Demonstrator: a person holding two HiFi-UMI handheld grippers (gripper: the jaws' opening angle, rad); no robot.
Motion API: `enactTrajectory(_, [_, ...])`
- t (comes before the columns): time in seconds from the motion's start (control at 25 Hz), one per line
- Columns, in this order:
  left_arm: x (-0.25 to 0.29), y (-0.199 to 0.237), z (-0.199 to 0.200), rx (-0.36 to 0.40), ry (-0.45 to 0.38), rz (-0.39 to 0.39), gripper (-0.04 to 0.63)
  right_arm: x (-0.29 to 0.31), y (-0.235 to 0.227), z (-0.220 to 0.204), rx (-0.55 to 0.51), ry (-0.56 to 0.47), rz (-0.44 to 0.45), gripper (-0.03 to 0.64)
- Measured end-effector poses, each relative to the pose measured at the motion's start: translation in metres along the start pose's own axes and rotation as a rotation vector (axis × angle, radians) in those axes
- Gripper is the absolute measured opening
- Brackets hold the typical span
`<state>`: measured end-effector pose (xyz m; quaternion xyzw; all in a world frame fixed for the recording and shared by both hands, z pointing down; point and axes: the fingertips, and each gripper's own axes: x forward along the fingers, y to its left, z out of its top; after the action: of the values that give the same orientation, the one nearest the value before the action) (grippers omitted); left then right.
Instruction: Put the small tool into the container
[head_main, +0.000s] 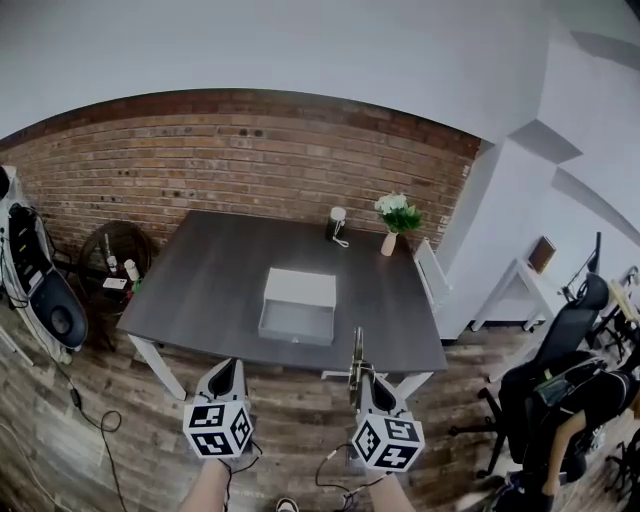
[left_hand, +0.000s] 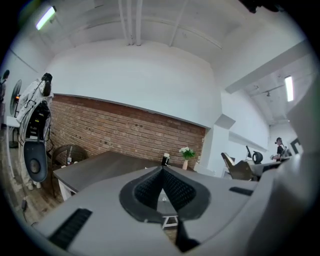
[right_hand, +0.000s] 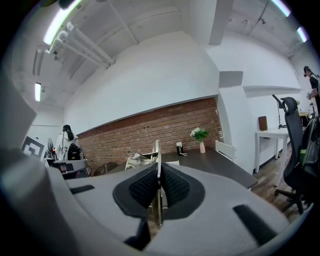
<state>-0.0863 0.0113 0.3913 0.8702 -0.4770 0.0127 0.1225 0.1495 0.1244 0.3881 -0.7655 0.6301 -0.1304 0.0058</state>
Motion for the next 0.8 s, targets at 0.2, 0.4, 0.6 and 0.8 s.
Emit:
enactTrajectory(0.2, [0.031, 0.006, 0.004, -0.008, -0.005, 0.030, -0.006, 0.035, -0.013, 0.006, -0.003, 0.005, 0.022, 0.005])
enactTrajectory(0.4, [0.063, 0.013, -0.001, 0.008, 0.025, 0.033, -0.006, 0.070, -0.019, 0.005, 0.015, 0.019, 0.023, 0.005])
enactTrajectory(0.6, [0.112, 0.028, -0.005, 0.000, 0.033, 0.022, -0.006, 0.117, -0.020, 0.001, 0.013, 0.030, 0.023, 0.006])
enactTrajectory(0.8, [0.179, 0.046, 0.010, 0.003, 0.038, -0.012, -0.006, 0.180, -0.018, 0.021, 0.008, 0.019, 0.002, 0.005])
